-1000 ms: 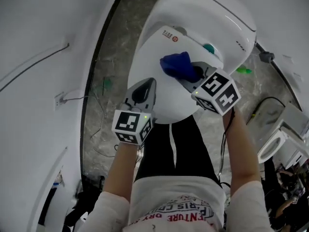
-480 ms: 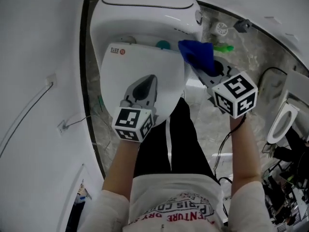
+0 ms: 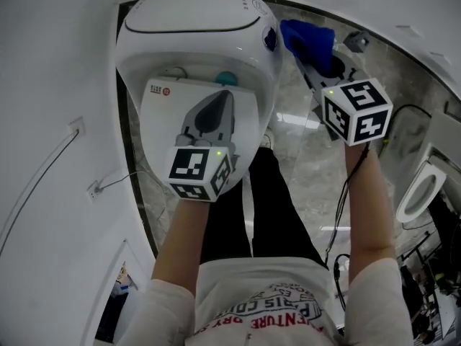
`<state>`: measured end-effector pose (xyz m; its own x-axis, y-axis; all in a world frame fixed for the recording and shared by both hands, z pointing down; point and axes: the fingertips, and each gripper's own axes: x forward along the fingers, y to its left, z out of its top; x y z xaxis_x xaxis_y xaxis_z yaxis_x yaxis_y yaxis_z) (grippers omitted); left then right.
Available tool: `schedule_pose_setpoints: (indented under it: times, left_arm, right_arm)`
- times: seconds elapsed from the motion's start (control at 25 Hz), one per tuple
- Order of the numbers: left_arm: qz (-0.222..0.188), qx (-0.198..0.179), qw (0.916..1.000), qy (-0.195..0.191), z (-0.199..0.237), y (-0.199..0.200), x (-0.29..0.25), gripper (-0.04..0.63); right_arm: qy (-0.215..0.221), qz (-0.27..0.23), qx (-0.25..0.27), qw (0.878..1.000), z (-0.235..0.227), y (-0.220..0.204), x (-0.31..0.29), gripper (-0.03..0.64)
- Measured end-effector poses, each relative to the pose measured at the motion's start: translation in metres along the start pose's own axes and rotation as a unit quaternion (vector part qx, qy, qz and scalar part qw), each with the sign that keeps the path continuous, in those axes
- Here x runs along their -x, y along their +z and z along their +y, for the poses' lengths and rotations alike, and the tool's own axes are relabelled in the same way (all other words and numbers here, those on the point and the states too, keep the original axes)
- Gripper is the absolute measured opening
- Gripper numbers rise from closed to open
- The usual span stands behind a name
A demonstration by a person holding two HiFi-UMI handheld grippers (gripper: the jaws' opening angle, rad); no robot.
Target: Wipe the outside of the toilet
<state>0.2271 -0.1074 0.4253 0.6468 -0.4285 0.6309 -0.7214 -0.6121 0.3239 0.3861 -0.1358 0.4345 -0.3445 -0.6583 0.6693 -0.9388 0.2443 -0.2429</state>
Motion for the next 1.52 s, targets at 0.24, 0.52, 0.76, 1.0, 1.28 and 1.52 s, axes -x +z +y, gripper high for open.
schedule_pose_setpoints:
  times: [0.24, 0.52, 0.76, 1.0, 1.28, 1.52]
  left_arm:
    - [0.012, 0.014, 0.9992, 0.037, 0.017, -0.018, -0.013, 0.008]
    - [0.041, 0.010, 0.9984, 0.037, 0.020, -0.052, -0.015, 0.008]
    - [0.045, 0.012, 0.9987, 0.022, 0.019, -0.063, -0.016, 0.008]
    - [0.048, -0.017, 0.9987, -0.010, 0.016, -0.074, -0.017, 0.008]
    - [0.054, -0.048, 0.9961, -0.051, 0.015, -0.089, -0.012, 0.008]
    - [0.065, -0.073, 0.9928, -0.070, 0.022, -0.105, -0.001, 0.008]
  right_arm:
    - [0.017, 0.004, 0.030, 0.999, 0.001, -0.007, -0.027, 0.072]
    - [0.020, -0.007, 0.000, 1.000, 0.006, -0.028, -0.041, 0.072]
    - [0.009, 0.015, -0.036, 0.999, 0.005, -0.064, -0.045, 0.072]
    - [-0.006, 0.013, -0.077, 0.997, 0.010, -0.101, -0.050, 0.072]
    - [-0.014, 0.049, -0.105, 0.993, 0.032, -0.162, -0.053, 0.072]
    - [-0.020, 0.075, -0.120, 0.990, 0.058, -0.210, -0.051, 0.072]
